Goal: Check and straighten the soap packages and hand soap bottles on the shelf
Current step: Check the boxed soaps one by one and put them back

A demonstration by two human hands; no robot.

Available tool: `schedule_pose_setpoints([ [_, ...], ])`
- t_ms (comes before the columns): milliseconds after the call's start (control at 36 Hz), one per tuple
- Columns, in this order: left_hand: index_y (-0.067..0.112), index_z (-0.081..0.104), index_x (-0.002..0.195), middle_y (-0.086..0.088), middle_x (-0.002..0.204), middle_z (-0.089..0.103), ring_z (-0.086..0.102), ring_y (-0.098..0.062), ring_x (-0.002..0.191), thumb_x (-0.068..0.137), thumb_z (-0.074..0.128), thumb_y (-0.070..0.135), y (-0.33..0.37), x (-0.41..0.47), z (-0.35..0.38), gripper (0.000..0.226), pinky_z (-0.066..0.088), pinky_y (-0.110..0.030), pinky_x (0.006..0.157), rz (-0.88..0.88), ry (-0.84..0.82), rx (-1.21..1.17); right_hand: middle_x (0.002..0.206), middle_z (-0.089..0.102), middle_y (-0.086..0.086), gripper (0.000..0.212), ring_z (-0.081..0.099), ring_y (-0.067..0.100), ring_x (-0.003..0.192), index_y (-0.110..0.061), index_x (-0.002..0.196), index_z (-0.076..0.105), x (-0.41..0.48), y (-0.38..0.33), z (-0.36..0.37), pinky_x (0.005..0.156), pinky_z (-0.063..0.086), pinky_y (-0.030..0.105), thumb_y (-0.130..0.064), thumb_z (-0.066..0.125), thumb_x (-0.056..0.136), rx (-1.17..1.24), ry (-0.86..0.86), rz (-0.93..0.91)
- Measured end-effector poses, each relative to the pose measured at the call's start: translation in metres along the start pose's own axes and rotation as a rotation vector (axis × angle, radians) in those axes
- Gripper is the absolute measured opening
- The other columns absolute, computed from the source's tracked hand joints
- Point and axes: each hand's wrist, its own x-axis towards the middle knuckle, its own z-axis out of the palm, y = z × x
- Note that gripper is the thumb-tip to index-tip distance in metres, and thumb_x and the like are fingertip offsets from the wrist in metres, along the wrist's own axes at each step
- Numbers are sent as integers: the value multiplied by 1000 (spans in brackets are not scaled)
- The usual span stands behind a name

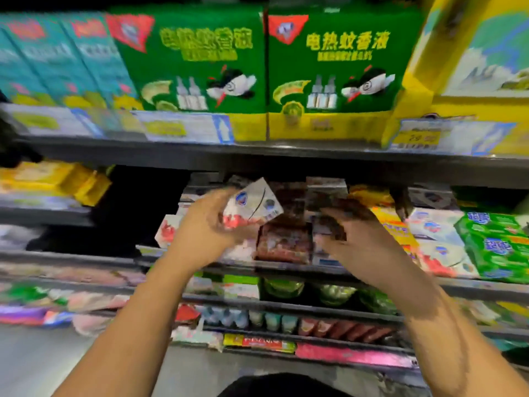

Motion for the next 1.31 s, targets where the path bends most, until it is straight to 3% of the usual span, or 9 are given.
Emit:
schedule_pose_setpoints([
  [83,33,65,110,14,99,63,57,10,84,71,86,36,-34,1,-31,45,43,-7,73,-15,24,25,125,65,3,69,59,28,118,-37,155,25,14,-34,9,95,51,41,-66,43,94,-157,-118,50],
  [194,16,67,94,-12,95,69,65,-27,86,70,71,47,-83,15,-51,40,54,-43,76,-108,3,101,160,31,1,66,35,28,143,-39,156,17,29,-76,28,111,39,41,-64,35,98,-242,-155,13],
  [306,5,61,89,-20,116,63,55,-37,106,80,68,44,-116,34,-54,41,46,-39,85,-154,-62,298,156,38,2,58,43,32,135,-40,151,25,41,-103,58,105,44,46,-66,27,99,-266,-202,-11],
  [500,15,56,129,-11,150,39,33,-32,138,92,66,34,-137,57,-49,44,25,-29,109,-114,-303,422,164,-20,-15,72,-7,18,154,-40,157,-8,56,-104,95,124,11,41,-73,14,96,-212,-213,-40],
  [833,31,24,155,1,163,19,13,-26,149,74,31,90,-156,55,-41,101,13,-36,121,-66,-466,401,167,-6,-9,70,-1,15,154,-34,159,2,57,-103,104,124,3,33,-68,14,98,-306,-49,-84],
  [1028,33,7,158,9,166,-4,-12,-18,152,98,26,64,-137,26,-20,70,-3,-43,122,-103,-363,547,168,1,-6,74,4,17,153,-33,159,6,57,-101,107,123,4,32,-70,6,95,-332,-14,-106],
  [1167,24,29,155,1,162,26,17,-16,151,103,29,54,-126,7,-21,60,13,-40,122,7,-306,616,167,7,-7,72,11,18,153,-34,158,12,55,-101,104,122,14,34,-71,14,96,-297,-3,-100],
  [1222,21,61,131,-4,127,66,56,-24,124,97,33,55,-122,5,-28,56,40,-41,106,96,-239,592,165,17,-9,69,28,21,147,-38,156,19,53,-103,97,113,33,34,-72,20,96,-250,-45,-83],
  [1306,25,73,91,1,79,71,68,-27,79,87,28,54,-116,7,-31,54,55,-36,71,147,-162,572,152,42,-6,58,51,25,126,-42,151,29,51,-103,81,87,48,32,-65,34,98,-220,-78,-81],
])
